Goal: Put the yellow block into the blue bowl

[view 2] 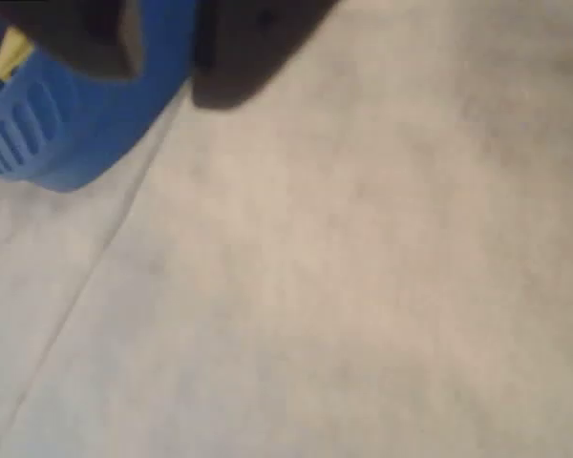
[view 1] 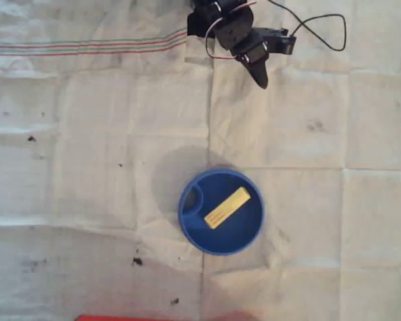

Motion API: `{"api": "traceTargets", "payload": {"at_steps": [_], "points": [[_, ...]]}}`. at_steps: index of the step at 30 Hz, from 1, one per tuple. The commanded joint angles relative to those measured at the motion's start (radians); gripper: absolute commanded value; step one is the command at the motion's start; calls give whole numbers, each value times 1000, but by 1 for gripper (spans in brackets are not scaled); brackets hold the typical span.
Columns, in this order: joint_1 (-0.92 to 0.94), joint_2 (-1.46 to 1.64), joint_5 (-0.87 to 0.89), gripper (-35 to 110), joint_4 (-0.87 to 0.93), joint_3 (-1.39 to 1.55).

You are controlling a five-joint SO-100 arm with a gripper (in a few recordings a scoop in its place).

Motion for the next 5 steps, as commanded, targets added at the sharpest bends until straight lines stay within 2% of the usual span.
{"api": "traceTargets", "payload": {"at_steps": [1,5], "points": [[-8,112,2,0,-20,6],[-5,112,0,0,-23,41]]}}
